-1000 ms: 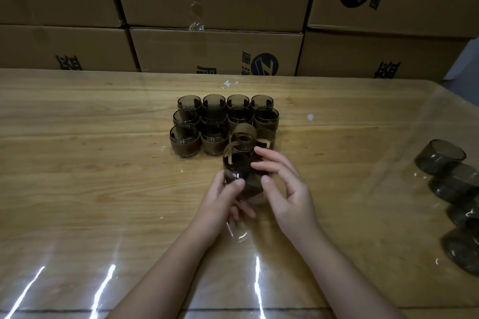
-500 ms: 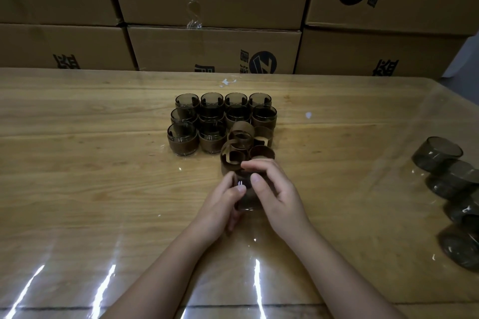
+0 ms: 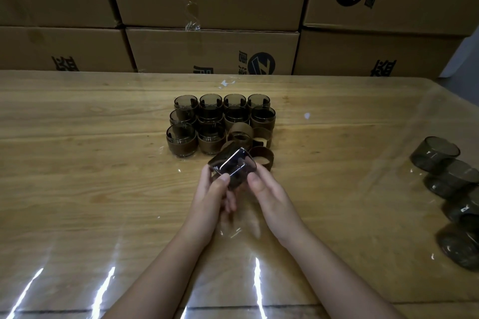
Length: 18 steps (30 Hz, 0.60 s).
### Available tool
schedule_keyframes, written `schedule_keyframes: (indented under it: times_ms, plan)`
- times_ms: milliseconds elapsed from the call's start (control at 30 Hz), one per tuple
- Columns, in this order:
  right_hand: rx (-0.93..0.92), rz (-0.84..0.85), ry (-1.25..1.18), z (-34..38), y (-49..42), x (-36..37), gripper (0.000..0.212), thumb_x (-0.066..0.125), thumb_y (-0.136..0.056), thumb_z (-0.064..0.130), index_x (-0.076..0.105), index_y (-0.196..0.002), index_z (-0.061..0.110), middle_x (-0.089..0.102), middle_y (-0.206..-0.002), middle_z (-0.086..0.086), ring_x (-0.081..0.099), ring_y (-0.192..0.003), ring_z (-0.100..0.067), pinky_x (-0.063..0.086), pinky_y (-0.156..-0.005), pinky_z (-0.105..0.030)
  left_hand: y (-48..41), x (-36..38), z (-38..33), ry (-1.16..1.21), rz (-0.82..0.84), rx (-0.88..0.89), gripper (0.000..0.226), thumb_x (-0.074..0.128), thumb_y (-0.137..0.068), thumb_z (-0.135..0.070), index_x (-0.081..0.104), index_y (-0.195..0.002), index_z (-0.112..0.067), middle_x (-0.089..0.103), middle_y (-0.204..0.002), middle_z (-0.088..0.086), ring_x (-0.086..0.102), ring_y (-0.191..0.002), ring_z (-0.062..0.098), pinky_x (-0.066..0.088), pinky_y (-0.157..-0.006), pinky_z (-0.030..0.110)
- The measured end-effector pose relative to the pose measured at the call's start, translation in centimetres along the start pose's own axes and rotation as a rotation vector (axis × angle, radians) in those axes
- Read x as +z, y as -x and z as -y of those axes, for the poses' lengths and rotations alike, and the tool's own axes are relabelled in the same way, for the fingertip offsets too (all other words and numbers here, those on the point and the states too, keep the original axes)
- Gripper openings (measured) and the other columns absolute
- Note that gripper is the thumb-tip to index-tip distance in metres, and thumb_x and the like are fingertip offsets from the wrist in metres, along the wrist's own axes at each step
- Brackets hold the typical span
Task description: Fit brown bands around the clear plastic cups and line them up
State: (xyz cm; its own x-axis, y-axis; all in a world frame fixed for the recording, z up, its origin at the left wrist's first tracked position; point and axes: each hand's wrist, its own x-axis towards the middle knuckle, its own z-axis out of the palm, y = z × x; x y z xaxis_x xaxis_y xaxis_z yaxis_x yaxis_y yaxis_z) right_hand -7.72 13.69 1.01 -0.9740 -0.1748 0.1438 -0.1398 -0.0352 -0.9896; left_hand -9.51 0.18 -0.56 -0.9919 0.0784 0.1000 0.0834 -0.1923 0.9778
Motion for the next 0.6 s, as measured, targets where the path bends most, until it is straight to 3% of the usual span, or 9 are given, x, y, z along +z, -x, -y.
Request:
schedule_keyframes:
  times_ms: [100, 233, 367, 500, 600]
  plan:
    - [-0.031, -0.027, -0.023, -0.1, 0.0, 0.0, 0.053, 0.053, -0.093, 0.03, 0.042, -0.141, 0.011, 0.055, -0.136, 0.003, 0.051, -0.122, 0.006, 0.04, -0.094, -0.008, 0.1, 0.1, -0.3, -0.024, -0.046, 0.046, 0.054, 0.062, -0.073, -0.044, 0.047, -0.118, -0.018, 0.054, -0.055, -0.001, 0.048, -0.042, 0.011, 0.037, -0.036, 0.019]
    - [-0.061, -0.078, -0.036, 0.1, -0.1, -0.2, 0.044, 0.055, -0.093, 0.032, 0.045, -0.134, 0.021, 0.052, -0.134, 0.014, 0.049, -0.122, 0.011, 0.039, -0.094, -0.007, 0.2, 0.4, -0.5, -0.077, -0.109, 0.074, 0.055, 0.065, -0.08, -0.026, 0.043, -0.128, -0.014, 0.058, -0.079, 0.0, 0.052, -0.048, 0.005, 0.04, -0.042, 0.018]
    - [-0.117, -0.126, -0.012, 0.1, 0.1, -0.4, 0.05, 0.055, -0.093, 0.026, 0.046, -0.14, 0.011, 0.051, -0.141, 0.003, 0.047, -0.129, 0.003, 0.038, -0.1, -0.011, 0.2, 0.5, -0.4, -0.13, -0.106, 0.074, 0.039, 0.067, -0.085, -0.014, 0.048, -0.117, -0.028, 0.061, -0.077, -0.009, 0.052, -0.05, 0.002, 0.041, -0.043, 0.016]
    - [-0.149, -0.145, 0.025, 0.4, 0.1, -0.7, 0.053, 0.051, -0.09, 0.026, 0.047, -0.141, 0.011, 0.051, -0.142, 0.007, 0.045, -0.131, 0.003, 0.037, -0.102, -0.01, 0.4, 0.6, -0.4, -0.237, -0.021, 0.059, 0.031, 0.069, -0.083, -0.02, 0.054, -0.107, -0.033, 0.064, -0.076, -0.018, 0.058, -0.061, -0.004, 0.043, -0.055, 0.011]
    - [-0.132, -0.15, 0.05, 0.4, 0.0, -1.0, 0.052, 0.051, -0.09, 0.031, 0.049, -0.14, 0.018, 0.052, -0.14, 0.013, 0.045, -0.129, 0.005, 0.039, -0.103, -0.013, 0.7, 0.8, -0.5, -0.268, 0.087, 0.056, 0.027, 0.073, -0.083, -0.024, 0.057, -0.104, -0.03, 0.065, -0.067, -0.021, 0.057, -0.055, -0.006, 0.043, -0.054, 0.01]
